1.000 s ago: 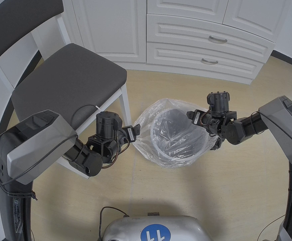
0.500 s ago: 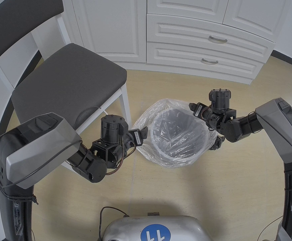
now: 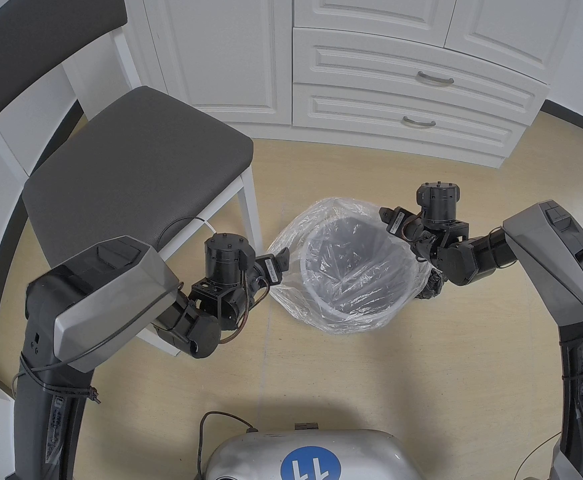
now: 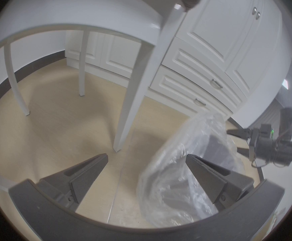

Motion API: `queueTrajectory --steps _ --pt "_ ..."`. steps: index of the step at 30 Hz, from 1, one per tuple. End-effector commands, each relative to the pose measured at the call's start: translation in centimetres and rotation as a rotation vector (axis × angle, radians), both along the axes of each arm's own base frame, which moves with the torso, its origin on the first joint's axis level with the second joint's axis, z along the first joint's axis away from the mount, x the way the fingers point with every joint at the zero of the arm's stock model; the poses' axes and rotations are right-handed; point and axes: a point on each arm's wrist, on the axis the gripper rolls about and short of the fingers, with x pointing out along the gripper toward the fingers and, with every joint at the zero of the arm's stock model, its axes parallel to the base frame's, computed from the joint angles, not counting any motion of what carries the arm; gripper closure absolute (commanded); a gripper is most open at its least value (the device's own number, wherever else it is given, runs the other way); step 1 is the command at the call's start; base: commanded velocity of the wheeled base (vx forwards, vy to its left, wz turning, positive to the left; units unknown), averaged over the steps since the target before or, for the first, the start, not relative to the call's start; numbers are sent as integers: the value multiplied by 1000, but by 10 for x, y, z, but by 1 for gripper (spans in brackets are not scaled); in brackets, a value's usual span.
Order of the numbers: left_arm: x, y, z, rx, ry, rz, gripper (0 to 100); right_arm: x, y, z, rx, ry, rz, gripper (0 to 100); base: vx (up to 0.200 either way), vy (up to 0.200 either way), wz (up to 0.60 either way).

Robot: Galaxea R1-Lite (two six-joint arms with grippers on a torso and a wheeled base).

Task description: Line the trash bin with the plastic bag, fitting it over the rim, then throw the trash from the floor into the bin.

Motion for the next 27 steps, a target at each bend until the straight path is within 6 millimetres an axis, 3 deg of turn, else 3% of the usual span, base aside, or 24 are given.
queueTrajectory --steps 1,12,27 --pt "15 0 -6 -55 -21 28 0 11 -7 -8 26 -19 -24 0 0 0 0" --pt "32 0 1 -72 -33 44 0 31 -29 -24 38 -40 -74 0 0 0 0" --pt "67 -13 -4 -31 6 51 0 45 -35 -44 49 -41 -89 0 0 0 0"
